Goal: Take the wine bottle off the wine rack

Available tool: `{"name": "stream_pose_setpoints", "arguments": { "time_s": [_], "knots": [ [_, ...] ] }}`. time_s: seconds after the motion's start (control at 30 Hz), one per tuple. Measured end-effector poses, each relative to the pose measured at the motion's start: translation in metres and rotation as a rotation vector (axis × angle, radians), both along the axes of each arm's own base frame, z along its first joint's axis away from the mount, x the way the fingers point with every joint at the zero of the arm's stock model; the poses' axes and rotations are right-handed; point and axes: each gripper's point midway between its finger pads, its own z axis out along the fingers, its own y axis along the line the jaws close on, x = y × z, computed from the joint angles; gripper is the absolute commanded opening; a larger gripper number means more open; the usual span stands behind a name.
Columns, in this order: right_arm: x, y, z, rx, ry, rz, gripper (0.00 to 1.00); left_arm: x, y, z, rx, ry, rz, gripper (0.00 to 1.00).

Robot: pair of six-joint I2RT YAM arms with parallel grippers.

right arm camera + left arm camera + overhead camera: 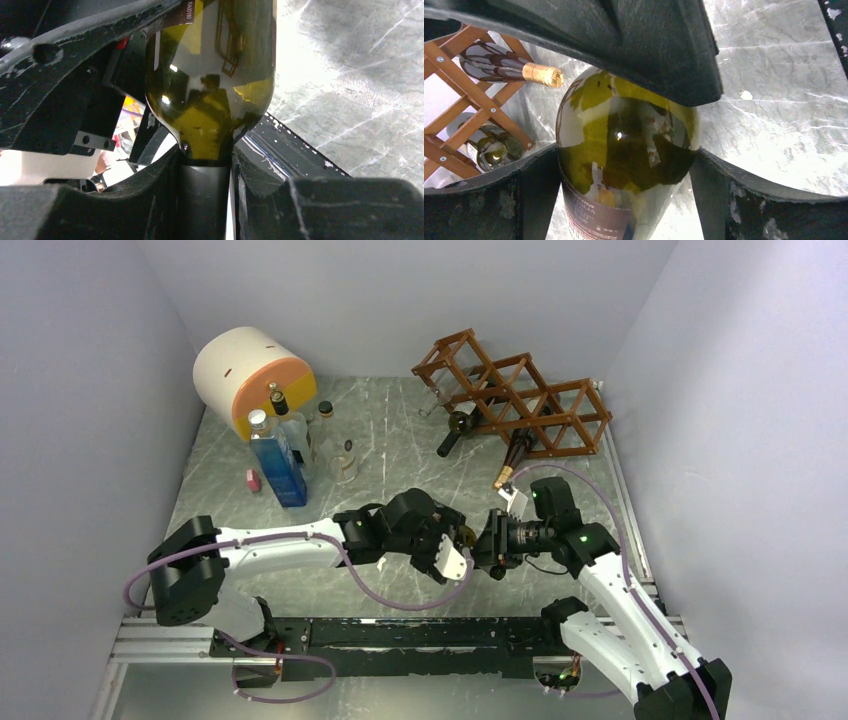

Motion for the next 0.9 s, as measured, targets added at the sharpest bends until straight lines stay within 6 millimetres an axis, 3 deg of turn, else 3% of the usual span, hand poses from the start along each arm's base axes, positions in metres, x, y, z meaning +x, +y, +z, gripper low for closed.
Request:
{"name": "stream_pose_setpoints", "arguments": {
  "time_s": [0.07, 0.2, 0.27, 0.3, 0.43, 0.53, 0.7, 0.9],
  "knots": [
    [-0.002, 0.000, 0.000, -0.002, 0.007, 0.004, 0.00, 0.002, -0.002, -0.006, 0.013, -0.003, 0.002, 0.83],
    [-0.003, -0.001, 0.000, -0.001, 0.013, 0.007, 0.01, 0.003, -0.004, -0.008, 0.024, -0.016, -0.001, 0.42],
    [-0.004, -0.002, -0.001, -0.013, 0.019, 0.008, 0.24, 0.002, -0.004, -0.009, 0.030, -0.018, -0.001, 0.20],
    [-0.005, -0.003, 0.000, -0.020, 0.023, 0.011, 0.34, 0.003, -0.004, -0.009, 0.025, -0.015, 0.008, 0.15],
    [0.000, -0.005, 0.010, -0.044, -0.022, 0.014, 0.71, 0.002, -0.003, -0.003, -0.030, 0.004, 0.052, 0.08],
    [0.014, -0.006, 0.031, -0.041, -0.146, -0.009, 0.89, -0.001, 0.010, -0.008, -0.068, 0.065, 0.126, 0.07],
    [0.037, -0.012, 0.068, -0.053, -0.322, -0.088, 0.98, -0.005, 0.030, -0.010, -0.108, 0.144, 0.237, 0.07],
    [0.080, -0.027, 0.134, -0.117, -0.536, -0.248, 1.00, 0.001, 0.057, 0.022, -0.284, 0.196, 0.376, 0.07]
  ]
}}
